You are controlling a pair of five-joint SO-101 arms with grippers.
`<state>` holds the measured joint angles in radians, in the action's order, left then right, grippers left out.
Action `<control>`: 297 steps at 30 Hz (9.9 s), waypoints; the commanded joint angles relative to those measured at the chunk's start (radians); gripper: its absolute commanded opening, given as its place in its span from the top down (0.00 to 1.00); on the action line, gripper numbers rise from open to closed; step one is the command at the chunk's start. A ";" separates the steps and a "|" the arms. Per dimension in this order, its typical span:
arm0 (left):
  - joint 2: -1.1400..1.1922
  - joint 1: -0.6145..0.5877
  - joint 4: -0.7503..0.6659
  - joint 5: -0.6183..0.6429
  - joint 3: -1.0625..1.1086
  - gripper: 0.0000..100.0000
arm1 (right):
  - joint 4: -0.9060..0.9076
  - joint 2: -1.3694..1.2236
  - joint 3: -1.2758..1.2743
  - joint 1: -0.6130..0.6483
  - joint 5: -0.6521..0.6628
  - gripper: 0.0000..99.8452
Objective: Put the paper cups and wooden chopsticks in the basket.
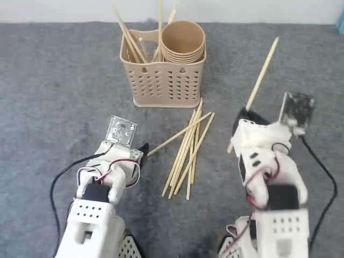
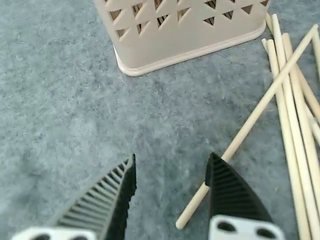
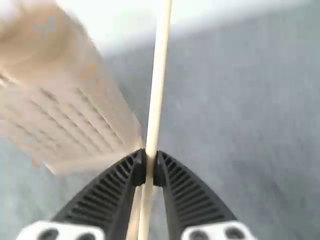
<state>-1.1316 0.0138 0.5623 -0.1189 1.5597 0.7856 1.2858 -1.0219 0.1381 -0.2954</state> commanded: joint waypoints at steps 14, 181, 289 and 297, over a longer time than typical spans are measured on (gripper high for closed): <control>-0.015 -0.005 0.037 -0.196 -0.094 0.78 | -0.908 -0.054 -0.068 0.386 0.124 0.99; 0.706 0.238 -0.483 -0.305 -0.323 0.99 | -0.216 -1.020 0.226 0.252 -0.198 0.97; 0.697 0.232 -0.862 -0.244 -0.134 0.99 | -0.974 -1.483 1.346 0.367 0.347 0.99; 0.697 0.232 -0.862 -0.244 -0.134 0.99 | -0.533 -1.371 1.307 0.358 0.341 0.83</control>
<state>-0.3920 0.2578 -0.2739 -0.3705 1.4323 0.1626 -0.1918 0.2777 0.5063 0.0391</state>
